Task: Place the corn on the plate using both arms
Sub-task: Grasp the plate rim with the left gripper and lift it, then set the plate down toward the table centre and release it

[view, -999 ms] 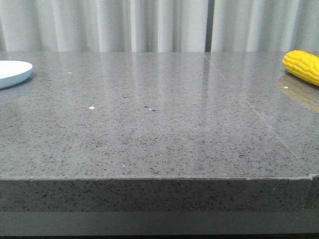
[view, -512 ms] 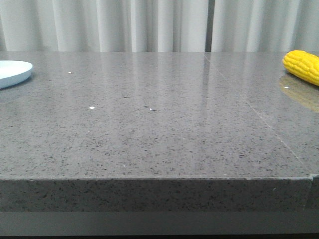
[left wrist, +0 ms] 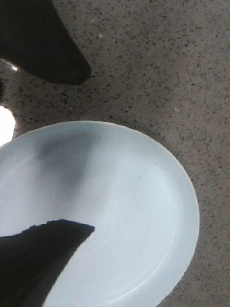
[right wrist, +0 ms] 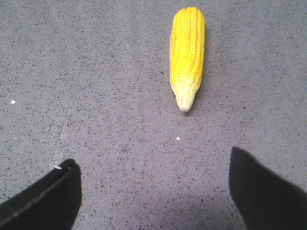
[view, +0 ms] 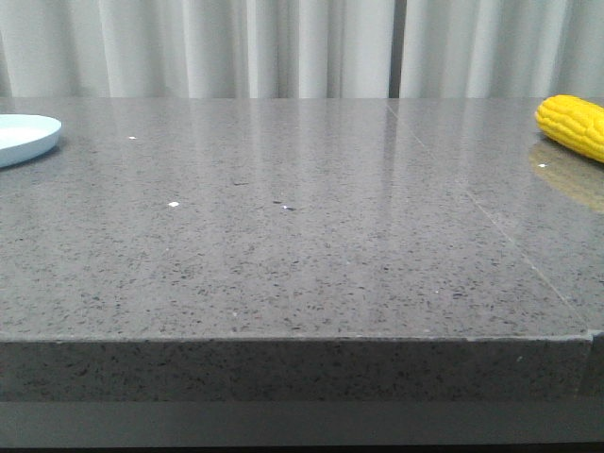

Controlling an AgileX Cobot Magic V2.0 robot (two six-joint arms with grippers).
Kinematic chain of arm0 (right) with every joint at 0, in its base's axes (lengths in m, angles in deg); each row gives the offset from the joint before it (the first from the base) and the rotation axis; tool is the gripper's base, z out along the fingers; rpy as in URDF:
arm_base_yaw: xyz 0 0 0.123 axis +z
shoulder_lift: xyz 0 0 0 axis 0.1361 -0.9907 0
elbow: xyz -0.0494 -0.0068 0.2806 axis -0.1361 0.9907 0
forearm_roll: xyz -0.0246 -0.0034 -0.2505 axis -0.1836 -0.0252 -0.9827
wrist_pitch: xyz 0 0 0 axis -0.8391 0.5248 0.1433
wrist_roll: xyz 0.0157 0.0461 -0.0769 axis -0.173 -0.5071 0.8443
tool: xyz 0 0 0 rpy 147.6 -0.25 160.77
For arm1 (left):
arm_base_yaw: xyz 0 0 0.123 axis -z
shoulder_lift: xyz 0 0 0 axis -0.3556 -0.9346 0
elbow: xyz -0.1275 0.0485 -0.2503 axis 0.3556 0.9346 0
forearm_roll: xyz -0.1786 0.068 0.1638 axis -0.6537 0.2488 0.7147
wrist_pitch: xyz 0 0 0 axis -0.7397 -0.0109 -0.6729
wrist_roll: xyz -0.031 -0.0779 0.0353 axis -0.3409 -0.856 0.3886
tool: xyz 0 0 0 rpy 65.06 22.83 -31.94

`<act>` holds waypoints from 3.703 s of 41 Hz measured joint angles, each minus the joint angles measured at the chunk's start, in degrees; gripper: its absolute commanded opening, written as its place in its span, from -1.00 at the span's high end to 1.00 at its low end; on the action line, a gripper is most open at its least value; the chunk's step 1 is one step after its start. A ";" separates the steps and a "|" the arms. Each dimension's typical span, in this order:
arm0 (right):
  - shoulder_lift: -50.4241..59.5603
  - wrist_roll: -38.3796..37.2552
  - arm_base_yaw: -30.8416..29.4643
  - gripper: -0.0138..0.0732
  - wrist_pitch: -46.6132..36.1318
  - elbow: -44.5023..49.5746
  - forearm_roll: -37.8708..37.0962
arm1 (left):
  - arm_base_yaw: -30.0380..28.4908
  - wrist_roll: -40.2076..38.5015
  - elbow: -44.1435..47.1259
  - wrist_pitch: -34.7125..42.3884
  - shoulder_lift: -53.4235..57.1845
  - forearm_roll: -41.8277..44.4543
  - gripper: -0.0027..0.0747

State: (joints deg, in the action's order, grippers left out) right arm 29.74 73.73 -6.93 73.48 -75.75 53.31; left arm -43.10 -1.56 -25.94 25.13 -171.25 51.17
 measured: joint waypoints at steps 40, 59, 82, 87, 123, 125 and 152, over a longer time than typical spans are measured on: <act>0.00 0.00 0.00 -0.80 0.00 0.00 0.00 | 0.00 2.40 -4.26 -3.54 -8.26 -0.21 0.32; 0.00 0.00 0.00 -0.80 0.00 0.00 0.00 | 0.00 2.67 -4.26 -3.77 -8.34 -1.68 0.98; 0.00 0.00 0.00 -0.80 0.00 0.00 0.00 | 12.93 5.87 -6.13 -6.93 -1.30 -3.41 0.98; 0.00 0.00 0.00 -0.80 0.00 0.00 0.00 | 18.66 5.87 -7.17 -7.59 -1.30 -3.41 0.98; 0.00 0.00 0.00 -0.80 0.00 0.00 -0.09 | 39.07 5.99 -7.86 -4.80 -9.58 -6.48 0.53; 0.00 0.00 0.00 -0.80 0.00 0.00 -0.09 | 39.07 5.99 -7.85 -4.80 -9.58 -6.59 0.31; 0.00 0.00 0.00 -0.80 0.00 0.00 -0.09 | 41.65 4.19 -11.23 -12.68 -3.10 0.71 -0.50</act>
State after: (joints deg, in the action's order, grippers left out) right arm 29.74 73.73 -6.93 73.48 -75.75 53.22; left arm -1.45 2.64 -37.16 12.45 -174.35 51.88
